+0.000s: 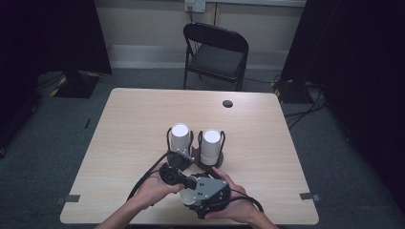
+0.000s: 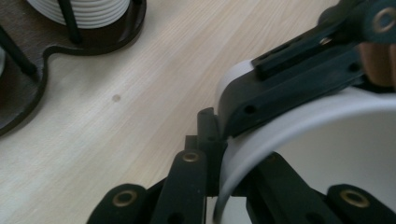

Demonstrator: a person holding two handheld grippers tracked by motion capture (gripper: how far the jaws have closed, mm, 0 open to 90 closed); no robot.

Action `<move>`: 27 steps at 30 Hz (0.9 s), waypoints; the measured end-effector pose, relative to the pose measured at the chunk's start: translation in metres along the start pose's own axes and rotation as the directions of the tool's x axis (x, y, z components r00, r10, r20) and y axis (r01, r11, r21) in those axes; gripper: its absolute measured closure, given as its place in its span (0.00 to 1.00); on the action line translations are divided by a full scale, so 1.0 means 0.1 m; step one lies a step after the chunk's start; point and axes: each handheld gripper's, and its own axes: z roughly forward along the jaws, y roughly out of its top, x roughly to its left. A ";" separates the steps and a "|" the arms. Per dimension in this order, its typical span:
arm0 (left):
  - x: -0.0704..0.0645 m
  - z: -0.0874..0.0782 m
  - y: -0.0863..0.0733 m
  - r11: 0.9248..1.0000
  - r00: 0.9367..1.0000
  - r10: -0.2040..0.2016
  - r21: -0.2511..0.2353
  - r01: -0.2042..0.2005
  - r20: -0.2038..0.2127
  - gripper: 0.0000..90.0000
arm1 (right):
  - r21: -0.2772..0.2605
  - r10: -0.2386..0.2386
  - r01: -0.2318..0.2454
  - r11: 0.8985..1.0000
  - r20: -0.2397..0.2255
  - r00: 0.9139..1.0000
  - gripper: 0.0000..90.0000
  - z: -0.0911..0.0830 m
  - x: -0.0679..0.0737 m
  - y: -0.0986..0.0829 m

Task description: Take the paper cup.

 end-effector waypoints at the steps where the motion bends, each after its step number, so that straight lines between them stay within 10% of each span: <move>1: 0.00 0.00 0.00 1.000 1.000 0.000 0.000 0.000 0.000 0.98 | 0.000 0.000 0.000 1.000 0.000 1.000 0.22 0.00 0.00 0.00; 27: 0.03 -0.03 -0.08 0.997 1.000 -0.012 -0.073 0.011 -0.017 0.90 | 0.010 0.028 -0.029 1.000 0.035 0.999 0.26 -0.02 -0.03 -0.02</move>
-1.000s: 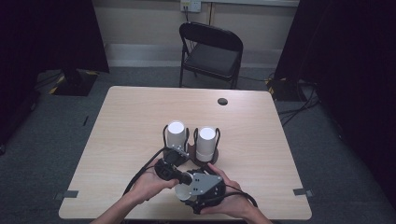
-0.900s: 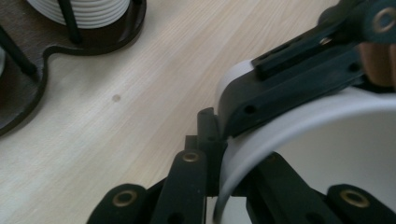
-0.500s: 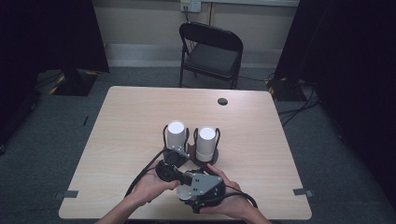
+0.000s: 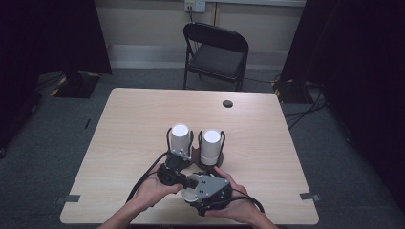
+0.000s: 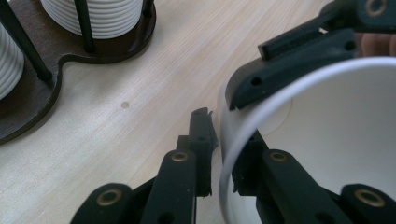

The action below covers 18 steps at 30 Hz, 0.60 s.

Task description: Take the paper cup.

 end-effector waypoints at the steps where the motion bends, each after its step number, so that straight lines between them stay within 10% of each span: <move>1: 0.00 -0.01 -0.01 1.000 1.000 -0.003 -0.011 0.003 -0.005 0.89 | 0.002 -0.001 0.001 1.000 0.001 1.000 0.26 0.00 0.00 0.00; 18: 0.06 -0.10 -0.09 0.995 0.999 0.005 -0.097 -0.008 -0.032 0.64 | -0.012 0.055 -0.055 0.998 0.023 0.998 0.26 -0.03 -0.10 -0.07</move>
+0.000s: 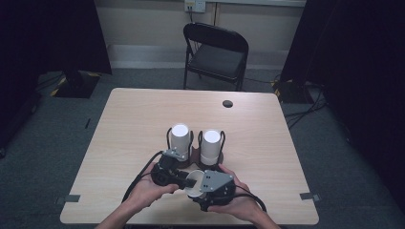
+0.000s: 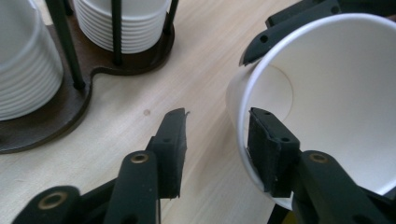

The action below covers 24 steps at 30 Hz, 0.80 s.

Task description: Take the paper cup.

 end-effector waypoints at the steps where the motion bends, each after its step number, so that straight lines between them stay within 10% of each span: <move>1: 0.00 0.00 0.00 1.000 1.000 0.003 -0.008 -0.003 0.000 0.63 | -0.002 0.001 -0.001 1.000 0.001 1.000 0.26 0.00 0.00 0.00; 24: 0.11 -0.20 -0.17 0.993 0.998 -0.015 -0.118 0.007 -0.059 0.31 | 0.008 0.053 -0.053 0.999 0.020 0.998 0.26 0.00 -0.11 -0.10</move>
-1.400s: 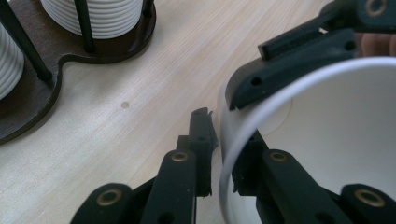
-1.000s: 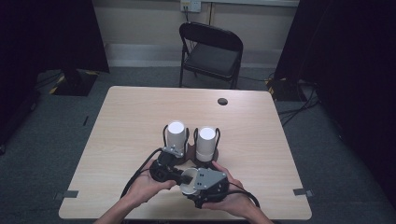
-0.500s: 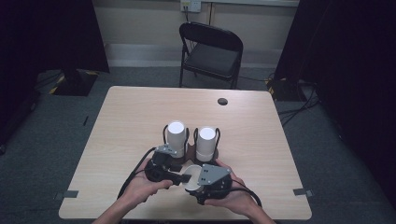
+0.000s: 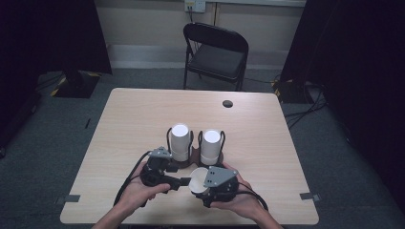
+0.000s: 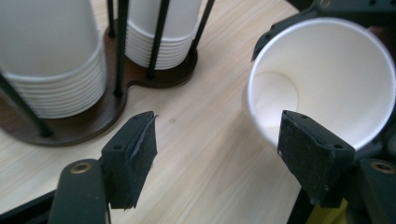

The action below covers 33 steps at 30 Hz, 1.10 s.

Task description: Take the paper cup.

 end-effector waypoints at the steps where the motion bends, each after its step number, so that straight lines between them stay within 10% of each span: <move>1: 0.00 0.00 0.00 1.000 1.000 0.000 0.000 0.000 0.000 0.31 | -0.001 0.006 -0.006 1.000 0.001 1.000 0.26 -0.01 -0.01 0.00; 13: 0.15 -0.12 -0.23 1.000 0.997 0.016 -0.003 -0.016 -0.080 0.21 | -0.030 0.066 -0.065 0.997 0.005 0.998 0.27 -0.08 -0.11 -0.04; 17: 0.16 -0.10 -0.33 0.997 0.984 0.067 -0.018 -0.071 -0.164 0.21 | -0.045 0.105 -0.105 0.993 0.000 0.994 0.27 -0.11 -0.16 -0.06; 25: 0.18 -0.09 -0.43 0.995 0.982 0.079 -0.044 -0.087 -0.169 0.19 | -0.074 0.195 -0.195 0.978 -0.003 0.981 0.27 -0.14 -0.30 -0.13; 33: 0.14 -0.18 -0.46 0.986 0.952 0.095 -0.106 -0.131 -0.292 0.18 | -0.085 0.241 -0.236 0.968 0.049 0.969 0.27 -0.22 -0.42 -0.24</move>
